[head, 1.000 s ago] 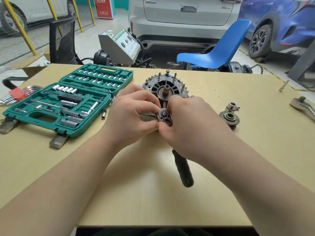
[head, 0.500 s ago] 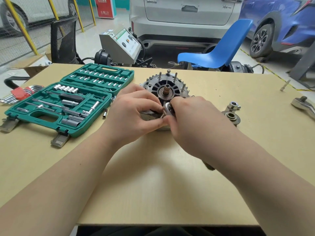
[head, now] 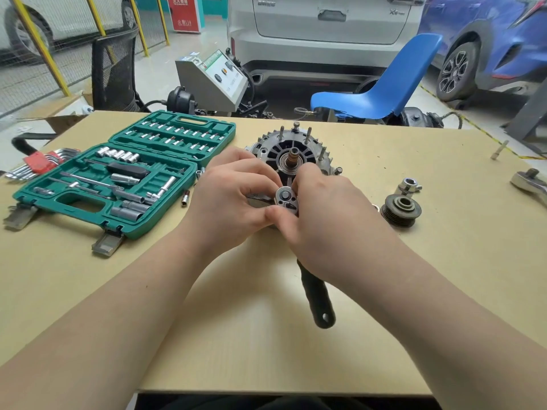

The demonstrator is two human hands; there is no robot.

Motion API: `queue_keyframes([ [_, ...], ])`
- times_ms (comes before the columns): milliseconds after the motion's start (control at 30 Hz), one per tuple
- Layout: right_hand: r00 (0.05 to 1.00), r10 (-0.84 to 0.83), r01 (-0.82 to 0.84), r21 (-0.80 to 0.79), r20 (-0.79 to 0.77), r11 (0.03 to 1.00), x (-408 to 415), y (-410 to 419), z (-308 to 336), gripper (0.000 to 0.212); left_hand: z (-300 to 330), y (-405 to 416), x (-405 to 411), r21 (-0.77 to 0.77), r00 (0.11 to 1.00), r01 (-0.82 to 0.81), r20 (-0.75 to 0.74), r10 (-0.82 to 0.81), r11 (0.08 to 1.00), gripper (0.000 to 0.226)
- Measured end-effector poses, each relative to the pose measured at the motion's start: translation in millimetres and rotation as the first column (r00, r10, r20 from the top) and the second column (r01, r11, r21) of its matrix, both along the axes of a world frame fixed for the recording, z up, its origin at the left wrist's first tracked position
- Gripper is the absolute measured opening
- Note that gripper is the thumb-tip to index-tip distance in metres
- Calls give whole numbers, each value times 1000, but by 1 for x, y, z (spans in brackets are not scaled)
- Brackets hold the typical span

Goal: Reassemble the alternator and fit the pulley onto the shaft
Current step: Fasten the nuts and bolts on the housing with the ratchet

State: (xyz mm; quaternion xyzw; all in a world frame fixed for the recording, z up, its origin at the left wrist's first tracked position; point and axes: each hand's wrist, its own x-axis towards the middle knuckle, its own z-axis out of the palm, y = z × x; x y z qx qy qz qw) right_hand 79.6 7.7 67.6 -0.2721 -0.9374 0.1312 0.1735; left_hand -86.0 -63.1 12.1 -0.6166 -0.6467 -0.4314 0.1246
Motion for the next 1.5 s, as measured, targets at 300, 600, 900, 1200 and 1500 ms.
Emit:
queue_keyframes([
  [300,981,45,-97,275,190,956,9,13,24,20,-1,1,0,0,999,2,36,-2,1000,18],
  [600,963,44,-134,336,265,932,4,20,33,13,-2,2,1,0,1000,-17,18,17,1000,16],
  [900,998,21,-28,108,61,994,2,7,10,30,-2,1,-1,-11,999,-2,33,3,1000,35],
  [1200,959,101,-206,407,265,890,10,17,31,18,-1,1,-1,-15,999,5,40,-5,1000,19],
  [1500,996,39,-52,173,77,984,5,9,10,24,-3,1,-1,8,1000,5,29,-5,1000,25],
])
